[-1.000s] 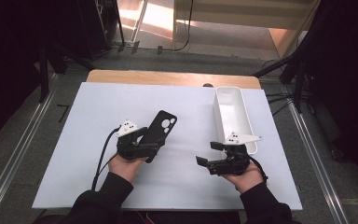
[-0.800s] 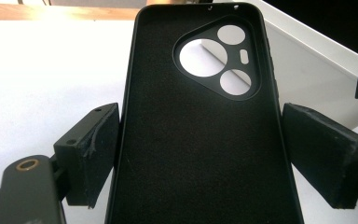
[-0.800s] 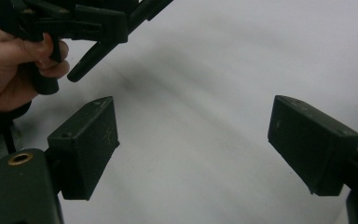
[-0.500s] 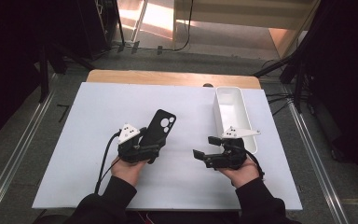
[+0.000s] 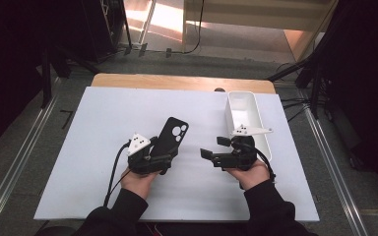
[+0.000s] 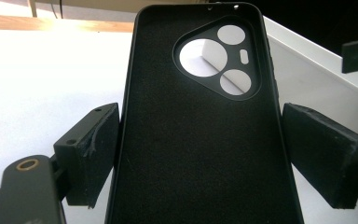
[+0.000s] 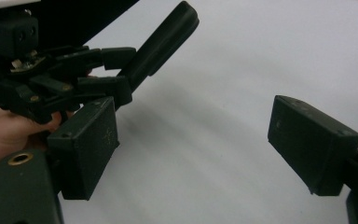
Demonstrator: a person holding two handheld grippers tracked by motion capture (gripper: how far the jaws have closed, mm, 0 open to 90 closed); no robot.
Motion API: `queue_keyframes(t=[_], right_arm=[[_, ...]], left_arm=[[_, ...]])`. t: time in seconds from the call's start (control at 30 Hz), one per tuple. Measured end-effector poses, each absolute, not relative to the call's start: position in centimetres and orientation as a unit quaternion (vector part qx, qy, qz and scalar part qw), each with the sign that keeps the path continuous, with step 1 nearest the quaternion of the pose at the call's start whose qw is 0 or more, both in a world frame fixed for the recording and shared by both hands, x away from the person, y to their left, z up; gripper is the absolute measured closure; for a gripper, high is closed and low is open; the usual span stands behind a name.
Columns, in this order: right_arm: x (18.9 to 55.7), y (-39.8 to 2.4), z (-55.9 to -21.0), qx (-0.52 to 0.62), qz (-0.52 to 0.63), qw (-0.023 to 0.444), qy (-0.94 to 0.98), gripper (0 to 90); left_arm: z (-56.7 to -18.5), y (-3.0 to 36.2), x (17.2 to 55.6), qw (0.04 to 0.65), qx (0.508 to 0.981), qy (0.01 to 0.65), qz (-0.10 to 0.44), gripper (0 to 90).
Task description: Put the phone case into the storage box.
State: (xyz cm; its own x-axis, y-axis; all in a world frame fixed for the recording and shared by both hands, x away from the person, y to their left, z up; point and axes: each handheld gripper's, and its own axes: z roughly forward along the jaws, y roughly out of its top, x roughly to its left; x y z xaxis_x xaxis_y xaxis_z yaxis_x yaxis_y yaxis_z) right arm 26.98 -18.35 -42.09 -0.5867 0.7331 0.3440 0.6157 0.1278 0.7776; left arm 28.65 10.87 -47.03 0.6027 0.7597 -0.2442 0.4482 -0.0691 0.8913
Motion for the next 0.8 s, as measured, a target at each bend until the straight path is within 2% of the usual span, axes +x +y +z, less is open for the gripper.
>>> queue_keyframes(t=[0.8], right_arm=[[29.2, -16.8, -41.5, 0.478, 0.491, 0.034, 0.727, 14.7]], left_arm=[[-47.2, 9.9, 27.4, 0.542, 0.709, 0.421, 0.161, 13.8]])
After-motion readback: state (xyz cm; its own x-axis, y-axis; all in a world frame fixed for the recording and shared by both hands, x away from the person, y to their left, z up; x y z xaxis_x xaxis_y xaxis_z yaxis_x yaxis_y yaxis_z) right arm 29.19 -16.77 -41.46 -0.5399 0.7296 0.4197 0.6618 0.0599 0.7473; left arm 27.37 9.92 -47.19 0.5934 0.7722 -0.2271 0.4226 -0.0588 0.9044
